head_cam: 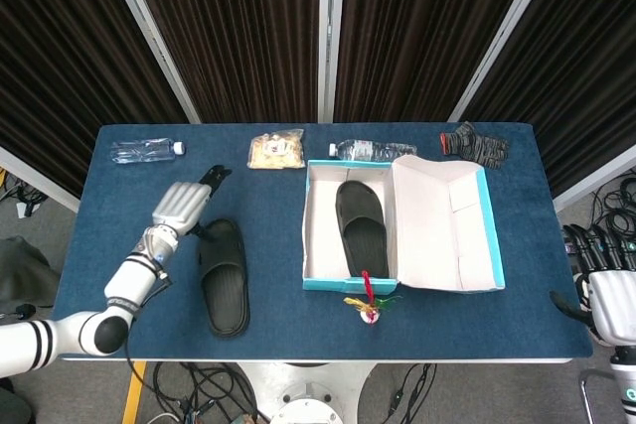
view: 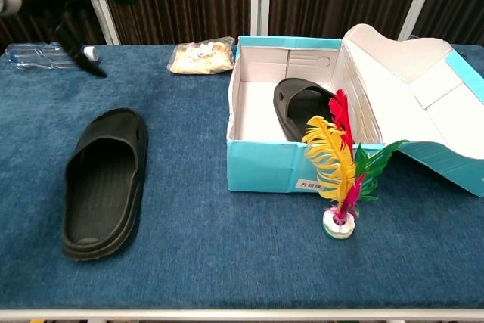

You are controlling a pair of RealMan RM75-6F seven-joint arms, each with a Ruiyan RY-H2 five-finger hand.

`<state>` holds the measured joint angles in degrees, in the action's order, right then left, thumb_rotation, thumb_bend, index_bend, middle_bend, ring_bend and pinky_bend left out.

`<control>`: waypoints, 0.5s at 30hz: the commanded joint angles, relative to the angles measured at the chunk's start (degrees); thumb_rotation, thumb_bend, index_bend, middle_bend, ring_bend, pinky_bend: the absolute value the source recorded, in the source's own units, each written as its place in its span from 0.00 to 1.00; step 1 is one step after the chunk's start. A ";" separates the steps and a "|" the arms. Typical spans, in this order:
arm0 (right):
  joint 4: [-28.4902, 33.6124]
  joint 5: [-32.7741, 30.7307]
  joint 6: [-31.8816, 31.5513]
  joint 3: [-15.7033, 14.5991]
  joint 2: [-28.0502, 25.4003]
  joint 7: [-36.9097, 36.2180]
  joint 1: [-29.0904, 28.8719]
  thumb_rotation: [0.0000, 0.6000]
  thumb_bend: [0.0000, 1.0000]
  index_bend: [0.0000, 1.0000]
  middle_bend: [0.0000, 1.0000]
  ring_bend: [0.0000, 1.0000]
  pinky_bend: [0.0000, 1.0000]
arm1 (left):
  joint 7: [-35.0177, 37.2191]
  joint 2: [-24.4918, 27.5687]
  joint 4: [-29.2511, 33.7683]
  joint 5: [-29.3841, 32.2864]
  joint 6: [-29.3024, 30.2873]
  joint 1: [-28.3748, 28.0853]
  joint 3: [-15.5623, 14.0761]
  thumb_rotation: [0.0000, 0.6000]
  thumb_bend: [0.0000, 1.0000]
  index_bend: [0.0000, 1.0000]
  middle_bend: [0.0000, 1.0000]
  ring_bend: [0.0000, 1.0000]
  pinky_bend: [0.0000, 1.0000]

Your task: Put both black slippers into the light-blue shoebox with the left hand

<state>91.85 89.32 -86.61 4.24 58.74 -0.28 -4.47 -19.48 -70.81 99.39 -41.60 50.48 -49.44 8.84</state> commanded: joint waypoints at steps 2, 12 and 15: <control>0.26 0.42 0.63 0.01 0.17 0.47 -0.64 1.00 0.07 0.00 0.10 0.00 0.05 | 0.22 0.85 -0.03 5.18 -3.97 0.46 -3.51 1.00 0.02 0.04 0.00 0.60 0.58; 1.03 -0.07 1.01 -0.09 0.28 1.36 -0.86 1.00 0.07 0.00 0.10 0.00 0.05 | -0.55 -0.32 0.08 13.95 -9.46 -3.91 -5.66 1.00 0.02 0.04 0.00 0.66 0.59; 0.82 -0.27 1.04 -0.15 0.43 1.17 -0.82 1.00 0.07 0.00 0.10 0.00 0.05 | -2.41 -2.28 -1.20 19.04 -8.32 -6.34 -6.69 1.00 0.02 0.04 0.00 0.67 0.59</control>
<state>92.70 89.08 -85.58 4.11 59.15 0.92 -5.30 -20.26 -71.46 99.28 -26.29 41.47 -53.58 3.21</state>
